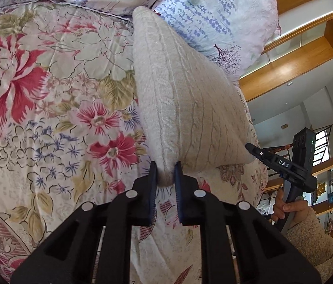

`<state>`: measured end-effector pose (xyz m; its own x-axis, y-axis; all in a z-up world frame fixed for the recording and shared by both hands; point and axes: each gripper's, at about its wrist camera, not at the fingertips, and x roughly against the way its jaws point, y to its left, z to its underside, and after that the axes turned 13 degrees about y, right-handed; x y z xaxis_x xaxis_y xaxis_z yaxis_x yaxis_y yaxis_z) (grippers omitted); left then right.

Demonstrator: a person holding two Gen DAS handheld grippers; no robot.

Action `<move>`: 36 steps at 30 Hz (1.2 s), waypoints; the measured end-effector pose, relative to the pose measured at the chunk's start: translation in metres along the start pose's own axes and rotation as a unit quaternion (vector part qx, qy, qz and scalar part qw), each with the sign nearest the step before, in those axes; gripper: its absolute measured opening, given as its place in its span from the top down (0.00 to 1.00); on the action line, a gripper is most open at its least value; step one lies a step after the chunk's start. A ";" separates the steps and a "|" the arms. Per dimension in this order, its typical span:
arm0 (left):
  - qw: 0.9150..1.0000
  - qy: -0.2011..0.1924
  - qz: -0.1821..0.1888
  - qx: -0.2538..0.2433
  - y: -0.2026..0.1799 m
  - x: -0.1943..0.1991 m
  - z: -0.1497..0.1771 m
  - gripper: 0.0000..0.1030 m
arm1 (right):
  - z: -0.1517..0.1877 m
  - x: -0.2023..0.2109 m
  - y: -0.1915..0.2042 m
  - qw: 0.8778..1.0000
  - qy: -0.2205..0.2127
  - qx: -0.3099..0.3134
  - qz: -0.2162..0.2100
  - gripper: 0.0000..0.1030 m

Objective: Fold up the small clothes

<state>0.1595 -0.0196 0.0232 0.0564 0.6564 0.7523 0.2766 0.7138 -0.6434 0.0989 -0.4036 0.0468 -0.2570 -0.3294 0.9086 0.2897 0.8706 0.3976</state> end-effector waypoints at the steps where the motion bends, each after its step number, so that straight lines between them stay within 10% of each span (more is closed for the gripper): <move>1: 1.000 0.001 -0.005 -0.001 0.000 -0.002 0.001 0.86 | 0.000 -0.002 -0.001 1.000 0.001 -0.002 0.000 0.91; 7: 1.000 0.005 -0.018 -0.008 -0.003 -0.006 -0.002 0.77 | -0.005 -0.010 -0.005 1.000 0.020 -0.013 0.003 0.90; 12: 0.999 -0.036 -0.012 -0.021 -0.010 0.019 -0.006 0.41 | -0.017 0.023 -0.013 0.997 -0.011 -0.038 -0.066 0.41; 15: 0.998 -0.055 -0.020 0.001 -0.003 0.025 -0.023 0.37 | -0.038 0.025 -0.022 0.991 -0.026 -0.076 -0.108 0.40; 22: 0.996 -0.062 -0.049 0.033 -0.001 0.011 -0.059 0.37 | -0.085 -0.013 -0.019 0.986 0.003 -0.111 -0.126 0.43; 24: 0.996 -0.060 -0.055 0.025 -0.005 0.008 -0.060 0.37 | -0.092 -0.022 -0.012 0.985 0.013 -0.103 -0.137 0.88; 30: 0.997 -0.051 -0.055 0.015 -0.014 -0.002 -0.064 0.37 | -0.110 -0.004 0.010 0.994 -0.036 -0.048 -0.091 0.91; 36: 0.997 -0.041 -0.058 0.014 -0.015 -0.013 -0.067 0.35 | -0.111 -0.032 -0.002 0.997 0.005 -0.067 -0.045 0.92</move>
<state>0.2189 -0.0556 0.0328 -0.0533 0.5857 0.8088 0.2492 0.7921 -0.5572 0.2090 -0.4359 0.0313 -0.2784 -0.4078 0.8696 0.3870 0.7810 0.4901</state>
